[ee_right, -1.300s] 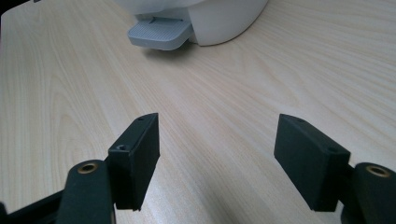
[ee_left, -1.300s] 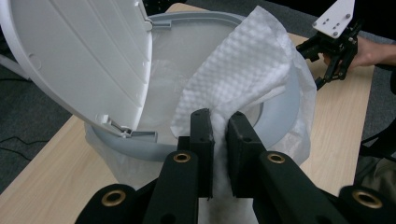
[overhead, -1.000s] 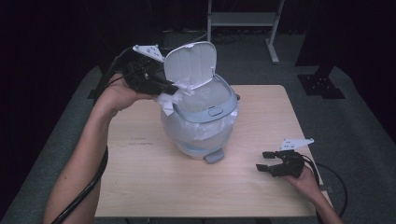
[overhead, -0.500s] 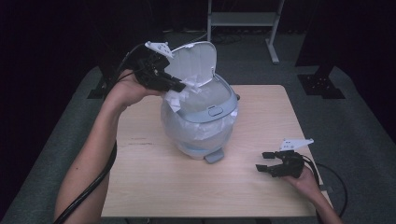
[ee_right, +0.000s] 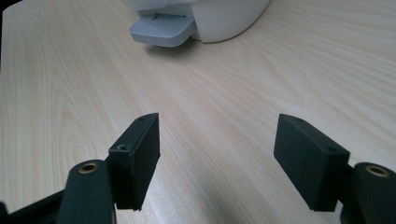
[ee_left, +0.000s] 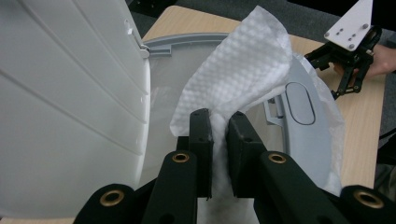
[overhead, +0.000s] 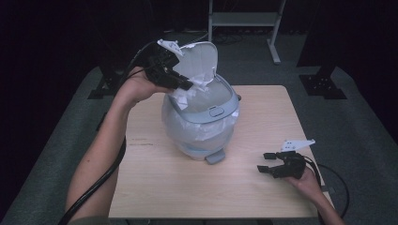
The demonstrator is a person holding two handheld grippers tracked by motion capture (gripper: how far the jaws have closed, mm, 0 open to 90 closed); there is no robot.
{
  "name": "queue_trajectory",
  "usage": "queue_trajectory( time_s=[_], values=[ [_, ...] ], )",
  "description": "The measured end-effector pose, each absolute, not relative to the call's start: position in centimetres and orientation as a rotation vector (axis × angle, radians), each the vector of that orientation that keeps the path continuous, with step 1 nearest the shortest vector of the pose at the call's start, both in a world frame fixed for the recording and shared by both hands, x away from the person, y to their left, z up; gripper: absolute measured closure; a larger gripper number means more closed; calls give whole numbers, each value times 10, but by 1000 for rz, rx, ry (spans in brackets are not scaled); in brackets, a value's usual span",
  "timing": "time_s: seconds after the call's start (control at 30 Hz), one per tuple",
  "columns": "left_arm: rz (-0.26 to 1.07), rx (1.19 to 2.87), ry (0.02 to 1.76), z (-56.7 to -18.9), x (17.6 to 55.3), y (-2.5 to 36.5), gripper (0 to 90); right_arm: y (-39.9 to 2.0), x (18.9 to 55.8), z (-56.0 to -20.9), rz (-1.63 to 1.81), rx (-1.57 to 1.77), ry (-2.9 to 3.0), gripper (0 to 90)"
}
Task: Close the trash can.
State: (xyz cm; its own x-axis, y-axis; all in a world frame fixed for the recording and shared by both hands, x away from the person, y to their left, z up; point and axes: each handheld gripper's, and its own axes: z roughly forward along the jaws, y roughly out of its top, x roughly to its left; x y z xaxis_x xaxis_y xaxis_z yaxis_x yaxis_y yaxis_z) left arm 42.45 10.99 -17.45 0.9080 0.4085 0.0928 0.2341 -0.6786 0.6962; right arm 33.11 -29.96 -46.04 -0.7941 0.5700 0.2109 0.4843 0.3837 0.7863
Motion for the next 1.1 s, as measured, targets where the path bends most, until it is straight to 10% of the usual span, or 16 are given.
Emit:
queue_trajectory(
  time_s=[0.97, 1.1],
  values=[
    [305, 2386, 452, -187, 443, 87, 816, -300, 331, -461, 1396, 968, 2538, 304],
    [324, 2381, 491, -189, 446, 83, 660, -300, 331, -462, 1399, 967, 2538, 305]
  ],
)
